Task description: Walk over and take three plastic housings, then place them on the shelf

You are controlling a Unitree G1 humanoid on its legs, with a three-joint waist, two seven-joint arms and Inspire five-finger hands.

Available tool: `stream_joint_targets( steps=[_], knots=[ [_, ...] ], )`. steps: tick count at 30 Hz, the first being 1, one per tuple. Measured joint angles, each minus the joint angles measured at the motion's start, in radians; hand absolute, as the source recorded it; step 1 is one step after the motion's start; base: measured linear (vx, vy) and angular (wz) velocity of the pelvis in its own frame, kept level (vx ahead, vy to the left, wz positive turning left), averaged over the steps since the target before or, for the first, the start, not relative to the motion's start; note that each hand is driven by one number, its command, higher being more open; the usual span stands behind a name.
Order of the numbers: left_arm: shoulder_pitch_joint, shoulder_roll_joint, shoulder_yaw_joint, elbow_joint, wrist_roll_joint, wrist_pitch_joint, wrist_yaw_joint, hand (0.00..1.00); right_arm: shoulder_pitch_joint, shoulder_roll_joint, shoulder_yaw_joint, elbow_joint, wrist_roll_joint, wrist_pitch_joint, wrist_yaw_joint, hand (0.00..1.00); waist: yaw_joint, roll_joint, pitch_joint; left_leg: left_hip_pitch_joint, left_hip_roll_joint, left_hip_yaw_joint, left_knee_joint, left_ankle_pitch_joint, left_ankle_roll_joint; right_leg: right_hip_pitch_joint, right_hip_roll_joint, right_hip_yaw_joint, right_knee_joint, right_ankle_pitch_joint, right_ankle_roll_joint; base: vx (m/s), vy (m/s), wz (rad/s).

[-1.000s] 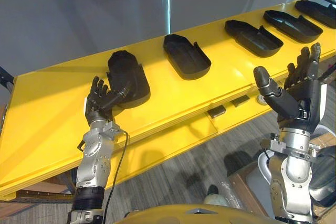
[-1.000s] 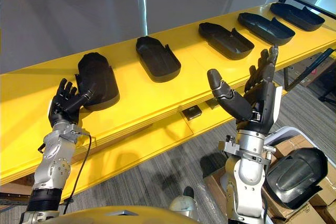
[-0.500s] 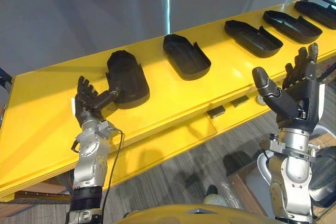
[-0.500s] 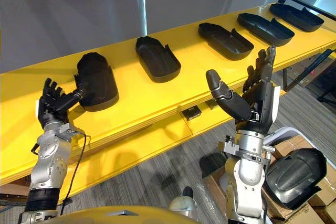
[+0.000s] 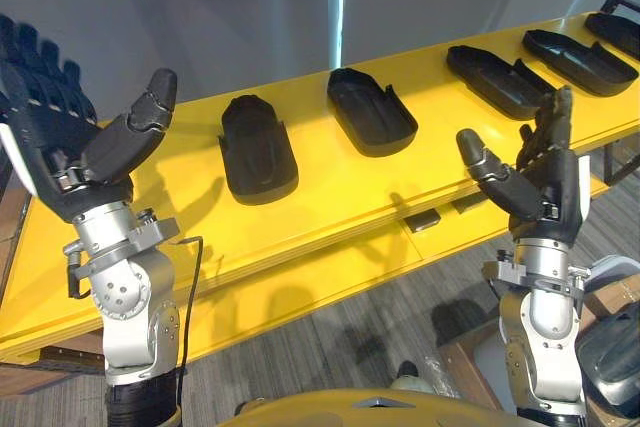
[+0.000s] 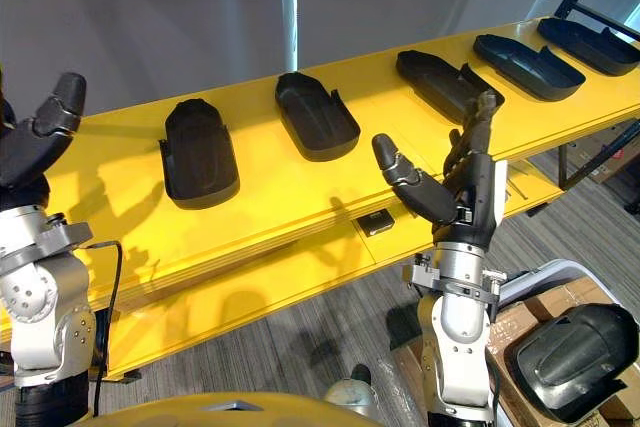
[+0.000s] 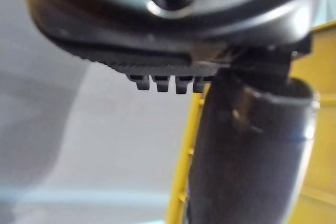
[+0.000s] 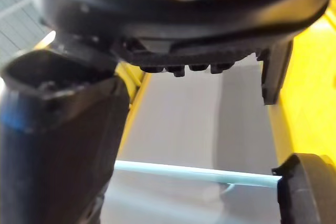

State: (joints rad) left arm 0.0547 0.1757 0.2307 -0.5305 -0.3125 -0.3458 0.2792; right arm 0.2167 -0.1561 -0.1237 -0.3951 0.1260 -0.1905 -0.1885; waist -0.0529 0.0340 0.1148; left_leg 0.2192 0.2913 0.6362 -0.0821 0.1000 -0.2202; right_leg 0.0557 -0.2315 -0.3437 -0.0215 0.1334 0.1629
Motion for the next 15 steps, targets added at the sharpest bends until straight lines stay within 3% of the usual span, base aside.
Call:
stream_joint_targets(
  steps=[3,7,9,11,13,15],
  knots=[
    [0.001,0.000,-0.063,-0.053,-0.058,-0.079,-0.083,1.00,0.001,0.000,-0.002,0.018,-0.003,0.037,-0.039,1.00,-0.003,0.000,-0.002,0.012,-0.001,0.034,0.000,-0.002,-0.002,-0.019,0.004,0.035,0.002,0.002,0.002,0.01,0.006,-0.26],
    [0.006,-0.001,-0.166,-0.069,-0.120,-0.117,-0.157,1.00,0.020,0.002,-0.030,0.021,-0.002,0.049,-0.069,1.00,-0.023,-0.001,-0.004,0.053,-0.001,0.149,0.022,-0.029,-0.014,-0.068,0.026,0.145,0.001,0.022,-0.004,0.01,0.030,-0.85],
    [0.022,-0.001,-0.245,-0.055,-0.121,-0.107,-0.160,1.00,0.070,0.003,-0.080,0.018,-0.001,0.048,-0.071,1.00,-0.069,-0.001,-0.004,0.086,0.000,0.230,0.061,-0.065,-0.025,-0.091,0.039,0.225,0.000,0.033,-0.003,0.00,0.051,-1.01],
    [0.022,-0.001,-0.281,-0.019,-0.120,-0.103,-0.160,1.00,0.120,0.003,-0.125,0.018,0.002,0.047,-0.077,1.00,-0.095,0.001,-0.005,0.109,0.000,0.279,0.084,-0.088,-0.026,-0.102,0.049,0.274,-0.001,0.039,-0.002,-0.01,0.061,-0.90],
    [0.020,-0.001,-0.305,0.034,-0.116,-0.085,-0.131,1.00,0.202,0.009,-0.194,0.018,0.058,0.043,-0.078,1.00,-0.145,0.001,-0.003,0.137,0.000,0.344,0.119,-0.121,-0.029,-0.120,0.064,0.337,-0.002,0.048,-0.001,-0.04,0.064,-0.91],
    [0.017,-0.001,-0.318,0.064,-0.114,-0.077,-0.107,1.00,0.276,0.048,-0.241,0.018,0.134,0.008,-0.077,1.00,-0.182,0.001,-0.003,0.145,0.000,0.379,0.142,-0.142,-0.025,-0.139,0.073,0.375,-0.002,0.054,0.000,-0.06,0.048,-0.65]
  ],
)
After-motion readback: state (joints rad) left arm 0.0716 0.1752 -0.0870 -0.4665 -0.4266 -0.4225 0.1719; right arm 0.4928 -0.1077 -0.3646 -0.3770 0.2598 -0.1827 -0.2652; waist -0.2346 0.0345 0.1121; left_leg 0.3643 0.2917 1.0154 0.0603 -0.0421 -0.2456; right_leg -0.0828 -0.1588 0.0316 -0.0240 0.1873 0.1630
